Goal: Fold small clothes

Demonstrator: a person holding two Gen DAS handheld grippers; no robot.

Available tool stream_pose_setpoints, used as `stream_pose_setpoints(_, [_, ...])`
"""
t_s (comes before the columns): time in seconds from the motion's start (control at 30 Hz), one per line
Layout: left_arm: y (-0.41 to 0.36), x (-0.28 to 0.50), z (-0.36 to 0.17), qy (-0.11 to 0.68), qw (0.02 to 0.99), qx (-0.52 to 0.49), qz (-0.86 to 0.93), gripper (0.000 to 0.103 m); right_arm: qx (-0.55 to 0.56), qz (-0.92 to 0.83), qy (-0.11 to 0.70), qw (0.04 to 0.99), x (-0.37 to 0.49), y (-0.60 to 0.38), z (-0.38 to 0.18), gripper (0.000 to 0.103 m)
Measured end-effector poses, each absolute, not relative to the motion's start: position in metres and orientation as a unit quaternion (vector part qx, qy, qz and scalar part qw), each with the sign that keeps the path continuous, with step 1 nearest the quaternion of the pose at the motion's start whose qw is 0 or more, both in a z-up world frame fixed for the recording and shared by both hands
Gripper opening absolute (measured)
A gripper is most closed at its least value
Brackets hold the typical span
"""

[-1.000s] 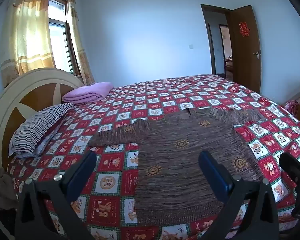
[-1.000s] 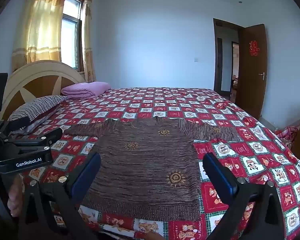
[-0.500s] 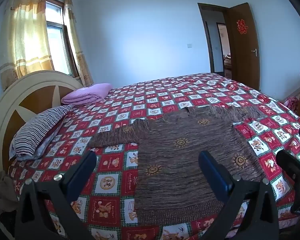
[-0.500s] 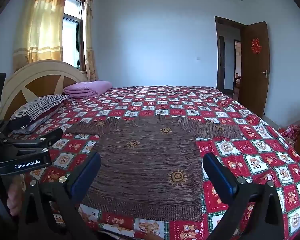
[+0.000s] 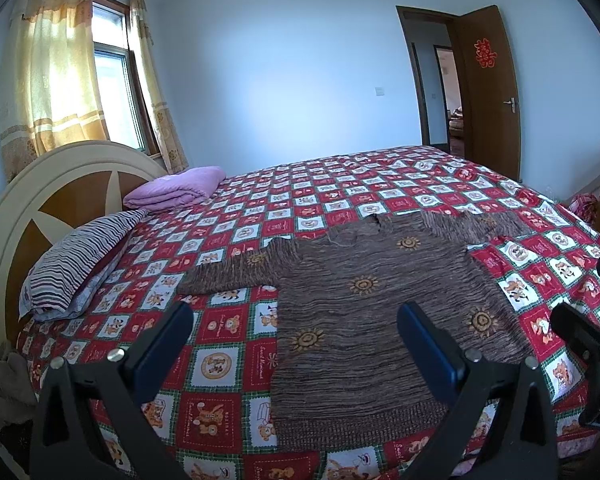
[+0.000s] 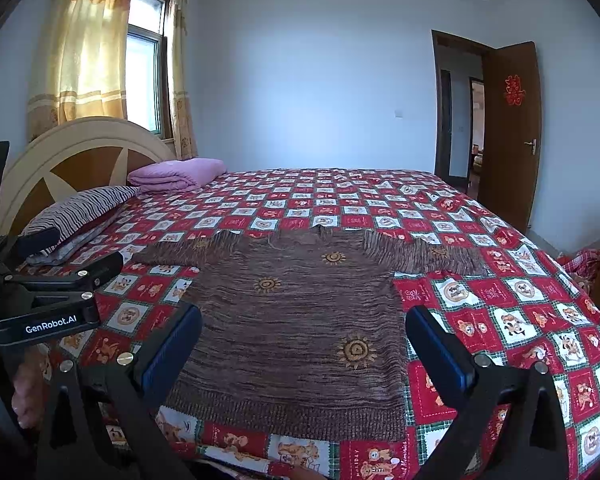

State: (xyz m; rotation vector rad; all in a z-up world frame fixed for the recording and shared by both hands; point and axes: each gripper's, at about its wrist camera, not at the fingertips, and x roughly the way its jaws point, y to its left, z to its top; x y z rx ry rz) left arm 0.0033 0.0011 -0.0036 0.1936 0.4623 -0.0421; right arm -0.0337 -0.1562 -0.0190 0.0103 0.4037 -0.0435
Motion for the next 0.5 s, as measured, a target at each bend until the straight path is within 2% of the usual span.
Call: stream_pose_setpoints(0.5, [0.0023, 0.0041, -0.0042, 0.229, 0.969, 0.095, -0.020, 0.103, 0.006, -0.014, 0.200, 0.980, -0.0346, -0.1550, -0.0199, 0.102])
